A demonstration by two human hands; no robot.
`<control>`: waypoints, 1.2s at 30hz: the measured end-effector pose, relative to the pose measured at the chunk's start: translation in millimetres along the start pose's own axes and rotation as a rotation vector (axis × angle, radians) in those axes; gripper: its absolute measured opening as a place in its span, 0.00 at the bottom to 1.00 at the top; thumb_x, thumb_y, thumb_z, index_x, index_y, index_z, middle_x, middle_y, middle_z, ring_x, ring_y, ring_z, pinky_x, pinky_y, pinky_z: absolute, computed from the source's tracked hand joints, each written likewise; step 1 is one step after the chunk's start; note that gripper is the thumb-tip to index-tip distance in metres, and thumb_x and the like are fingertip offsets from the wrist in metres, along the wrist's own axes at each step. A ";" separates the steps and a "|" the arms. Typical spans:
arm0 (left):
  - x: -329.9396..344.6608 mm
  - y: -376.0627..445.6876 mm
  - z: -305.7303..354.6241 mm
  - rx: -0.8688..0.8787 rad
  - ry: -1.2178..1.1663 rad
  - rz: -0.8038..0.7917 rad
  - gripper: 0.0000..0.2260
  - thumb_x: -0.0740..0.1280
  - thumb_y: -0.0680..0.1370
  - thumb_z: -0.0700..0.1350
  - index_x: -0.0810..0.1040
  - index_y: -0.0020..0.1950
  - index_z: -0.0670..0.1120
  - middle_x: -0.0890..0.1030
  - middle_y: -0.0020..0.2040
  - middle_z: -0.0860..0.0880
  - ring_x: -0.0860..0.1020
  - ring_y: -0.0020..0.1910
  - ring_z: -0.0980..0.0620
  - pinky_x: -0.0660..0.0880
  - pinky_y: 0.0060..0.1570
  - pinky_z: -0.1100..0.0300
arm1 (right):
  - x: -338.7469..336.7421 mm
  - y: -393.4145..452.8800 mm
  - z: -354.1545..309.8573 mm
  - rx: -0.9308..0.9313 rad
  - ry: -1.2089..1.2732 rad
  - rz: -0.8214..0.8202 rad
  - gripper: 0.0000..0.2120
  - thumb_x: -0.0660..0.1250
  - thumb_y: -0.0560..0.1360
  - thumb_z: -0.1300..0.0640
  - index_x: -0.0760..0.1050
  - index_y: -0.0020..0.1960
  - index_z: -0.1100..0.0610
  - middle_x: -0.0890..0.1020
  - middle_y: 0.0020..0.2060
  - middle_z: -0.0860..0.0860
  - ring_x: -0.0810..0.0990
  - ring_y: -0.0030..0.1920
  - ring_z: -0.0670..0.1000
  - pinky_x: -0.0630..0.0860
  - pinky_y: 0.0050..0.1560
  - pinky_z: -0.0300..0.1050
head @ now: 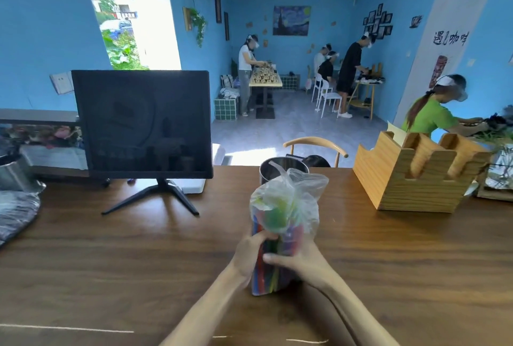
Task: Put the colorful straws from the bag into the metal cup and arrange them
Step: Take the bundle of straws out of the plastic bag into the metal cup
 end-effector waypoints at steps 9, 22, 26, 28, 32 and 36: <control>-19.8 -16.8 30.0 0.190 0.320 -0.249 0.49 0.81 0.65 0.45 0.57 0.80 0.53 0.75 0.73 0.55 0.74 0.72 0.53 0.73 0.68 0.58 | 2.1 4.2 3.7 -0.034 -0.011 0.353 0.28 0.85 0.59 0.52 0.82 0.58 0.49 0.87 0.53 0.47 0.86 0.55 0.48 0.83 0.55 0.49; -5.5 4.6 34.0 0.414 0.202 0.161 0.46 0.86 0.60 0.55 0.70 0.74 0.52 0.82 0.64 0.50 0.81 0.64 0.50 0.80 0.56 0.60 | -20.0 15.5 -43.4 -0.051 0.185 0.125 0.52 0.84 0.60 0.53 0.57 0.75 0.54 0.80 0.67 0.53 0.79 0.68 0.53 0.78 0.64 0.46; 2.6 4.3 33.1 0.408 0.355 0.172 0.31 0.82 0.62 0.50 0.77 0.63 0.57 0.86 0.56 0.55 0.84 0.57 0.52 0.81 0.49 0.61 | -8.8 31.2 -47.3 -0.117 -0.008 0.206 0.34 0.84 0.60 0.53 0.76 0.64 0.44 0.86 0.57 0.45 0.84 0.59 0.47 0.79 0.56 0.35; 4.9 1.6 30.3 0.388 0.435 0.183 0.28 0.74 0.60 0.49 0.77 0.60 0.60 0.86 0.53 0.59 0.84 0.55 0.55 0.81 0.49 0.63 | 0.7 33.8 -39.8 -0.137 -0.027 0.263 0.35 0.86 0.59 0.52 0.78 0.64 0.45 0.85 0.59 0.48 0.84 0.60 0.48 0.79 0.62 0.45; -6.7 -5.2 33.7 0.367 0.473 -0.013 0.40 0.77 0.63 0.43 0.67 0.71 0.64 0.82 0.62 0.60 0.79 0.64 0.58 0.75 0.58 0.67 | 4.1 30.5 -23.8 -0.174 0.062 0.359 0.52 0.87 0.60 0.54 0.64 0.78 0.49 0.80 0.68 0.52 0.80 0.67 0.53 0.75 0.69 0.58; -11.1 -4.1 42.5 0.344 0.298 -0.163 0.56 0.82 0.68 0.45 0.45 0.81 0.64 0.71 0.76 0.52 0.74 0.73 0.50 0.75 0.67 0.53 | 7.3 32.6 -20.8 -0.189 0.082 0.373 0.56 0.87 0.62 0.56 0.58 0.80 0.43 0.77 0.71 0.51 0.77 0.70 0.54 0.73 0.70 0.62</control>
Point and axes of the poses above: each hand's wrist, its own y-axis towards the middle knuckle, its own x-axis out of the palm, z = x × y, the point moved 2 cm from there along y, towards the middle knuckle
